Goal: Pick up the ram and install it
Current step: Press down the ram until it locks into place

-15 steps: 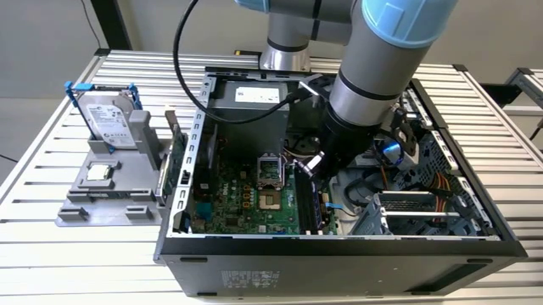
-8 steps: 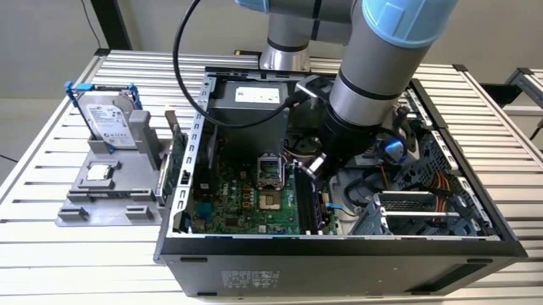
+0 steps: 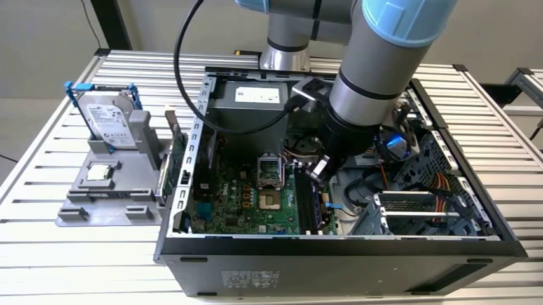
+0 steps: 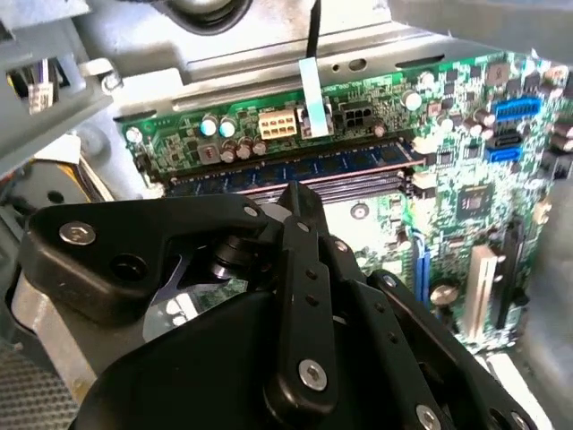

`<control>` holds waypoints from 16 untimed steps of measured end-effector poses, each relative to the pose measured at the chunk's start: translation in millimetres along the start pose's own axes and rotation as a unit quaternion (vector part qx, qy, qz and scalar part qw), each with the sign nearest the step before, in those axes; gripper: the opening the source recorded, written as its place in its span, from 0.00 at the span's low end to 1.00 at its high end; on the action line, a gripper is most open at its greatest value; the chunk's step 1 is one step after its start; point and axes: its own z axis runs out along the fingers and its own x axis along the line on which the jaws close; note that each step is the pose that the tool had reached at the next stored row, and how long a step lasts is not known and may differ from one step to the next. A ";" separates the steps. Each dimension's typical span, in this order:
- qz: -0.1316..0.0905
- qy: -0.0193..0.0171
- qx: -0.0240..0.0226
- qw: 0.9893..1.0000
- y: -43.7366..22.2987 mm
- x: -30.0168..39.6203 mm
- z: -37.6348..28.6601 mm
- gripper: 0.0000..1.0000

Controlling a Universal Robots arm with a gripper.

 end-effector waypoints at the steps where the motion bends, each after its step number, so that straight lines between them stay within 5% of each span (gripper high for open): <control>1: -0.008 0.000 0.000 1.000 0.0 0.0 0.0 0.00; 9: -0.069 0.003 0.001 0.998 0.0 0.0 0.0 0.00; 16: -0.120 0.005 0.002 0.993 -0.1 -0.1 0.0 0.00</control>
